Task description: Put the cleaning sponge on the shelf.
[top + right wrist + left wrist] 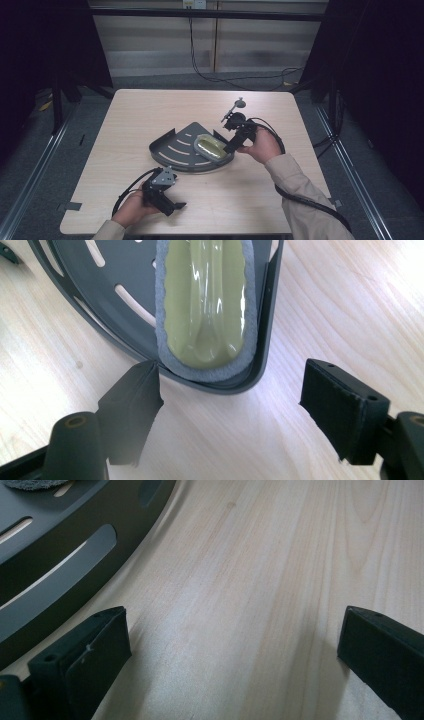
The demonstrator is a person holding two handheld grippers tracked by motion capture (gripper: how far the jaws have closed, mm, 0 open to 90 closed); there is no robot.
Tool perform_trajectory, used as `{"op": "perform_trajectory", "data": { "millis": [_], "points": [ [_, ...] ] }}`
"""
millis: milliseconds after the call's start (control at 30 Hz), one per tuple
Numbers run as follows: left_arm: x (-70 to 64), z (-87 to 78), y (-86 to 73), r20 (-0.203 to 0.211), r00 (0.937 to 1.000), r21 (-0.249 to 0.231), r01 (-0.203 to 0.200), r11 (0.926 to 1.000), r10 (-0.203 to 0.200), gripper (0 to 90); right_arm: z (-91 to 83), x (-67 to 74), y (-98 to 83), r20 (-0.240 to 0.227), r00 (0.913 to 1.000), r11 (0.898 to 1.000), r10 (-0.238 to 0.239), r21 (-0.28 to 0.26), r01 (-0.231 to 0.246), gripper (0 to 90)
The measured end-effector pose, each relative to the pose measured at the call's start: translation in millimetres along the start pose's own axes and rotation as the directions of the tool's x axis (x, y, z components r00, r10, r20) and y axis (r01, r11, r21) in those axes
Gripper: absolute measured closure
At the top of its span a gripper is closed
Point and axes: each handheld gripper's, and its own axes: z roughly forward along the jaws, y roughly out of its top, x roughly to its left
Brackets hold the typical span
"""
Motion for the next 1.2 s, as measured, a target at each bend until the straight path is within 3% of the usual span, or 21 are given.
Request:
{"op": "perform_trajectory", "data": {
  "millis": [533,1100,1200],
  "points": [
    [-0.1,0.0,0.0,-0.003,1.0,0.001,-0.001,1.0,0.001,0.0,-3.0,-2.8,-27.0,-0.021,0.9996,1.0,-0.021,0.022,0.021,20.8],
    [-0.1,0.0,0.0,-0.003,1.0,0.001,-0.002,1.0,0.002,0.0,-11.0,-2.0,-45.9,-0.022,0.9997,1.0,-0.012,0.009,0.012,17.5],
    [-0.1,0.0,0.0,-0.003,1.0,0.001,-0.001,1.0,0.001,0.0,-11.1,-2.6,-49.1,-0.029,0.9992,1.0,-0.028,0.0,0.028,16.7]
  ]
}}
